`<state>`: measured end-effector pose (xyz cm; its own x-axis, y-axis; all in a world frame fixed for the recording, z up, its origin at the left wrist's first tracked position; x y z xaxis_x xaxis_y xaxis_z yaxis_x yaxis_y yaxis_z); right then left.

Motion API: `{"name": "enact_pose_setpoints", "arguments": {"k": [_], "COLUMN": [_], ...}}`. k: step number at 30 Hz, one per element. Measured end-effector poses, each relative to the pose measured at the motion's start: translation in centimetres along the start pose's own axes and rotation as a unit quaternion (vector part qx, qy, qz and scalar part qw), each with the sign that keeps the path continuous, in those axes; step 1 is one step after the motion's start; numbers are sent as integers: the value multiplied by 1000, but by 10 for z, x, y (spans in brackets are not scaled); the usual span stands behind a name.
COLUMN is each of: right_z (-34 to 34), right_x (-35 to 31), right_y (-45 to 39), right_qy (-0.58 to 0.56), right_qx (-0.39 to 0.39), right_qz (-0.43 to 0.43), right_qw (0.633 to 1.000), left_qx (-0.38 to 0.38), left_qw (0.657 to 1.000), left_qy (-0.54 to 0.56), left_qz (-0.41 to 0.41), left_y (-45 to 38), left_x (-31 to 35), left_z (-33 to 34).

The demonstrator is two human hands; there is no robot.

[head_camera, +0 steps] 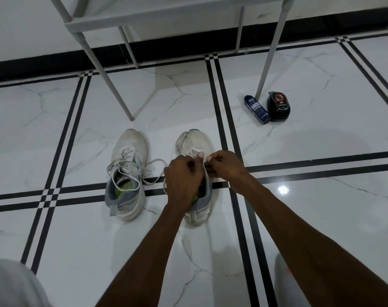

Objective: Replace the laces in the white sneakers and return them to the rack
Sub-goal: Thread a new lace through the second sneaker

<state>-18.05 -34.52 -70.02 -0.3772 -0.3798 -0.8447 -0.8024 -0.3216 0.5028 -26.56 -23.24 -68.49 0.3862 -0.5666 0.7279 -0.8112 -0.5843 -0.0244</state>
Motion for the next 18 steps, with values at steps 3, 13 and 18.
{"name": "enact_pose_setpoints", "arguments": {"k": [3, 13, 18], "right_z": [-1, -76, -3], "right_x": [-9, -37, -3], "right_y": [4, -4, 6], "right_qy": [15, 103, 331], "right_qx": [-39, 303, 14], "right_qz": [15, -254, -224], "right_qw": [999, 913, 917], "left_qx": [-25, 4, 1], "left_qw": [999, 1000, 1000], "left_qy": [-23, 1, 3], "left_qz": [-4, -8, -6], "left_y": [6, 8, 6], "left_x": [-2, -3, -6], "left_z": [-1, -4, -2]}}
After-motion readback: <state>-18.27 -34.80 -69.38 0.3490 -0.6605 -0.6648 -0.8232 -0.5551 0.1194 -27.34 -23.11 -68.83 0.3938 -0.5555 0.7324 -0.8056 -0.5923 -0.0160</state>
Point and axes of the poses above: each hand's wrist, its own y-axis away from the middle knuckle, its own z-axis out of the palm, x = y × z, the point moved 1 cm from there along -y, towards the middle knuckle, and after that the axes turned 5 degrees about y, right-handed, at the moved point
